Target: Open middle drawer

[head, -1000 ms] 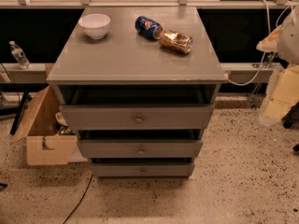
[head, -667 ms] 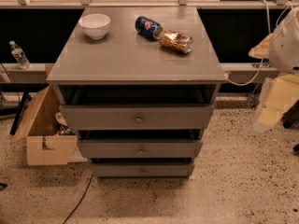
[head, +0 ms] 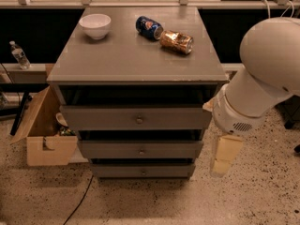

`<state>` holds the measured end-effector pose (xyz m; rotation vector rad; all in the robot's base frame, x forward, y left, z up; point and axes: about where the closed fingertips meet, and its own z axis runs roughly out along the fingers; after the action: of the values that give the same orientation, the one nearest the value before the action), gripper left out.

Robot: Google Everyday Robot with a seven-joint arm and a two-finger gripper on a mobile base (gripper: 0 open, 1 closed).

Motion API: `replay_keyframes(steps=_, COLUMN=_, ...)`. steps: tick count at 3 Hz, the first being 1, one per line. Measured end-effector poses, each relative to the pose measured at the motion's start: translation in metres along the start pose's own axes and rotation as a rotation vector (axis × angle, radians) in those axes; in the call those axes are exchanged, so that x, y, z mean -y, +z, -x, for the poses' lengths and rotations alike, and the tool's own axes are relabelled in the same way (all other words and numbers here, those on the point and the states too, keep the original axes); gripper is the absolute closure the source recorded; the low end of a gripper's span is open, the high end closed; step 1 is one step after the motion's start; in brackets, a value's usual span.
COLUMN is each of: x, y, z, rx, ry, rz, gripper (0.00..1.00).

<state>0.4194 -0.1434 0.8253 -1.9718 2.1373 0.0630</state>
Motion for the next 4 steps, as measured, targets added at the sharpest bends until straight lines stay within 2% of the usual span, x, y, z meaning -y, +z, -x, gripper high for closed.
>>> replay_keyframes(steps=1, x=0.0, y=0.0, z=0.0, rx=0.0, ry=0.0, rz=0.0, gripper=0.0)
replay_keyframes(steps=2, x=-0.007, y=0.051, z=0.002, rx=0.035, ry=0.005, rz=0.047, gripper=0.0)
replay_keyframes(steps=3, x=-0.019, y=0.148, z=0.009, rx=0.077, ry=0.013, rz=0.12, gripper=0.0)
replay_keyframes(steps=4, x=-0.015, y=0.227, z=0.02, rx=0.161, ry=0.071, rz=0.139, gripper=0.0)
